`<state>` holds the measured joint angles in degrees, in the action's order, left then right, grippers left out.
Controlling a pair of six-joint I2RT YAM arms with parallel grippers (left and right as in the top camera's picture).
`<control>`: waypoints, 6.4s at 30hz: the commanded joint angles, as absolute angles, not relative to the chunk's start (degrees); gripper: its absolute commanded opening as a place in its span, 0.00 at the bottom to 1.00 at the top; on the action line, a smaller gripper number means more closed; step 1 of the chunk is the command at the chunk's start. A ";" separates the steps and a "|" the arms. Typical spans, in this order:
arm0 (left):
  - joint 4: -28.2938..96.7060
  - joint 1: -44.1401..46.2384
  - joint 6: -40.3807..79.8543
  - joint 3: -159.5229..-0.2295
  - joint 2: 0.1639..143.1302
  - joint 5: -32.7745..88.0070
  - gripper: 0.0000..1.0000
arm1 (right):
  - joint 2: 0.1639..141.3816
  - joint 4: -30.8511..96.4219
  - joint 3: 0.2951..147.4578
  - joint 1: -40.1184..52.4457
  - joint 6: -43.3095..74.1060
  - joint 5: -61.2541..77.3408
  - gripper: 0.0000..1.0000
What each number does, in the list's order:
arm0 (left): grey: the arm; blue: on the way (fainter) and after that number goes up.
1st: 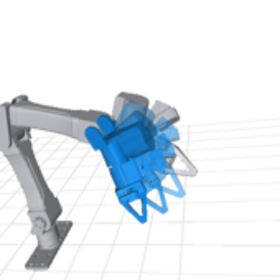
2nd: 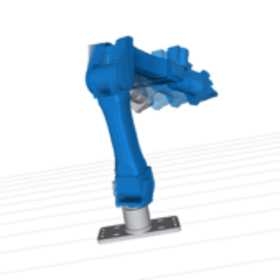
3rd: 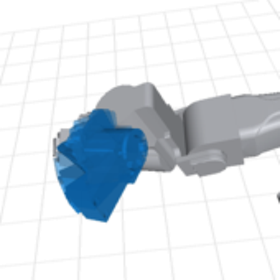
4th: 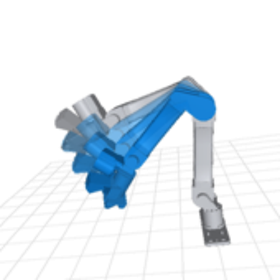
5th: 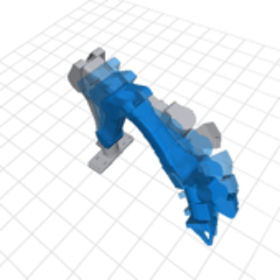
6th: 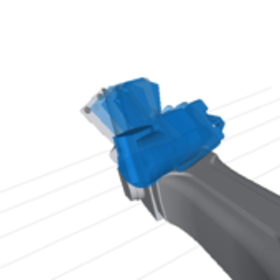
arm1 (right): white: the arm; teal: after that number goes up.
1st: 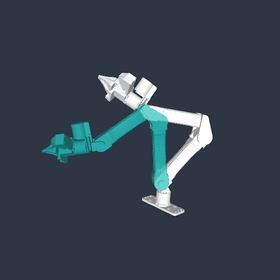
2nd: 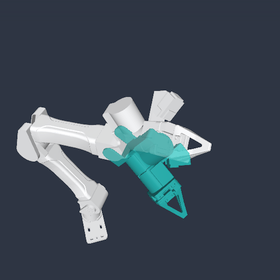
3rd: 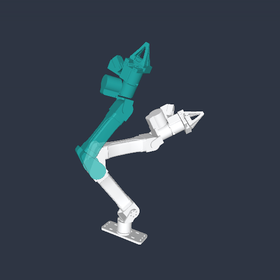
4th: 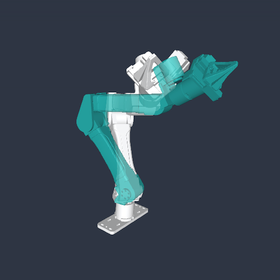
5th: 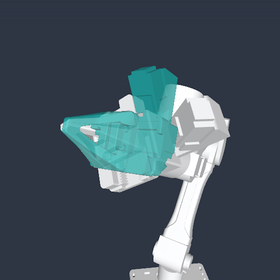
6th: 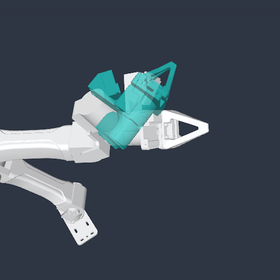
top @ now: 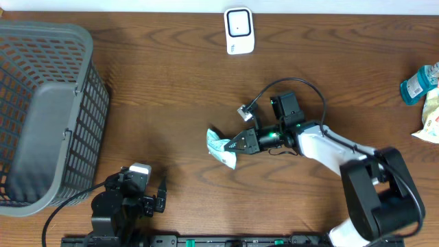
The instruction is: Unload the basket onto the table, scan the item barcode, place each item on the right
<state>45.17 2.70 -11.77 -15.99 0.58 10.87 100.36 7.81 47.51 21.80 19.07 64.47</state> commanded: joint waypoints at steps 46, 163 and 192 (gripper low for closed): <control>45.21 2.87 -11.27 -16.08 0.23 11.55 0.99 | 103.28 12.45 54.11 17.08 -10.35 45.04 0.98; 45.21 2.87 -11.27 -16.08 0.23 11.55 0.99 | 75.33 53.82 65.60 33.47 38.26 -5.78 0.01; 45.21 2.87 -11.27 -16.08 0.23 11.55 0.99 | 73.47 34.04 65.98 33.63 2.85 -14.26 0.01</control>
<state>45.17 2.70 -11.77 -15.97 0.58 10.87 74.02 35.75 65.47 33.30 12.43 -15.84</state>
